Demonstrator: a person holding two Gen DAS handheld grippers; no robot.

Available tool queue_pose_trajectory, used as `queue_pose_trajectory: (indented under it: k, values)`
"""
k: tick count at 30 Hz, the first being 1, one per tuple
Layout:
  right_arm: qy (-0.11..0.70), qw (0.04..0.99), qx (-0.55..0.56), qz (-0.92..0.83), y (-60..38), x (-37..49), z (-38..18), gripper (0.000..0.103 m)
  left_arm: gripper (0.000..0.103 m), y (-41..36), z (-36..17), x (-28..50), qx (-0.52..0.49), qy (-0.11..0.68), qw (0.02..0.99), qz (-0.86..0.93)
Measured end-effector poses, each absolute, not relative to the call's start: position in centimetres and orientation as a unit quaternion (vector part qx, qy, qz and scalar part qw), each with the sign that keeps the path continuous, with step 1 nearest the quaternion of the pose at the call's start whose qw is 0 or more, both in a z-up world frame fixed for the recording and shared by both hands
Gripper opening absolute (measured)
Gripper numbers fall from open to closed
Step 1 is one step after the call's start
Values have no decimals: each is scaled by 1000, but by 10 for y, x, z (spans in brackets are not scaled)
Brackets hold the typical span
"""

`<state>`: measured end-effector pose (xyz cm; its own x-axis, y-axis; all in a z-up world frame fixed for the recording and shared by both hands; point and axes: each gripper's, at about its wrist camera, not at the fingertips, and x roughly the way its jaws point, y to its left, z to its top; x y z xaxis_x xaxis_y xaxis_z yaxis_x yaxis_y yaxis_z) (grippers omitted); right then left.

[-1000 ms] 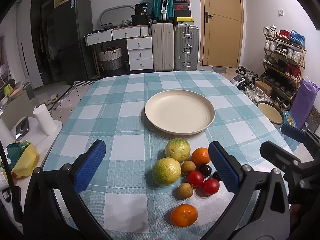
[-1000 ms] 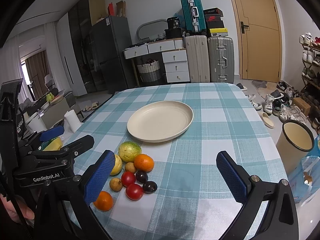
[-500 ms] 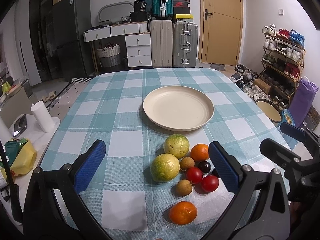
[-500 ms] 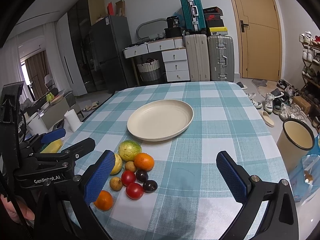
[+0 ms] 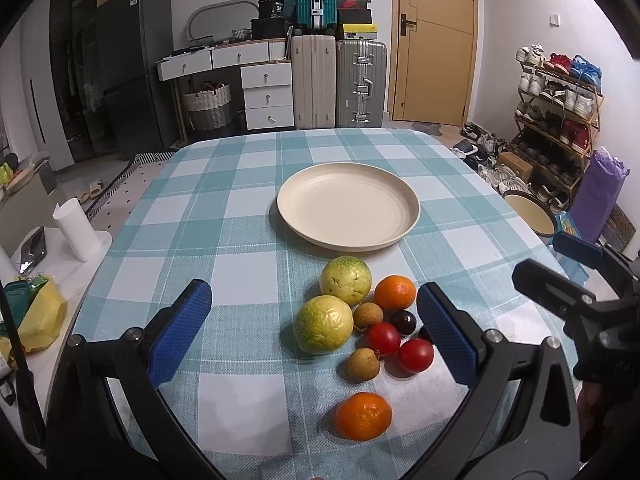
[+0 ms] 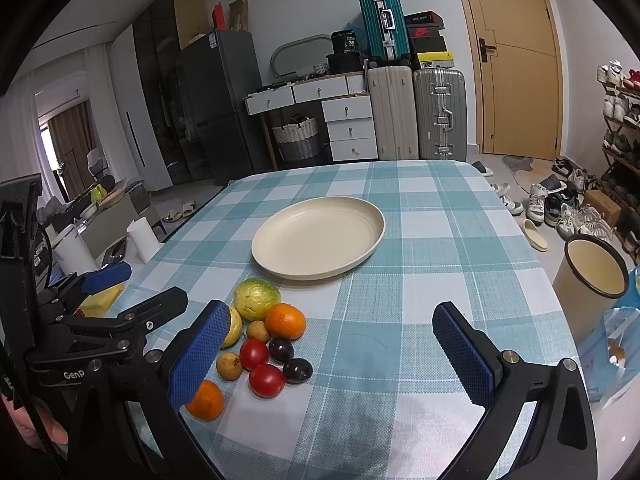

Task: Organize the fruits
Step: 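Lower the left tool onto the lone mandarin and close its fingers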

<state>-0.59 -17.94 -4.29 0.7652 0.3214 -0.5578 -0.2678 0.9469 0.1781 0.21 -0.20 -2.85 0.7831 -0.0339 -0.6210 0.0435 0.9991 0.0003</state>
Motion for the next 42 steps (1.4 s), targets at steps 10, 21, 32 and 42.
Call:
queue_pose_trajectory:
  k: [10, 21, 32, 42]
  values:
    - [309, 938, 45, 153, -180, -1, -45, 103, 102, 4, -39, -9, 11, 351, 935, -48]
    - [312, 937, 45, 149, -183, 1, -47, 103, 102, 4, -70, -19, 6, 398, 913, -86]
    - [320, 935, 48, 146, -185, 1, -53, 103, 87, -9, -99, -17, 16, 440, 891, -110]
    - [324, 933, 50, 146, -185, 1, -56, 103, 43, -6, -113, -16, -16, 453, 878, -154]
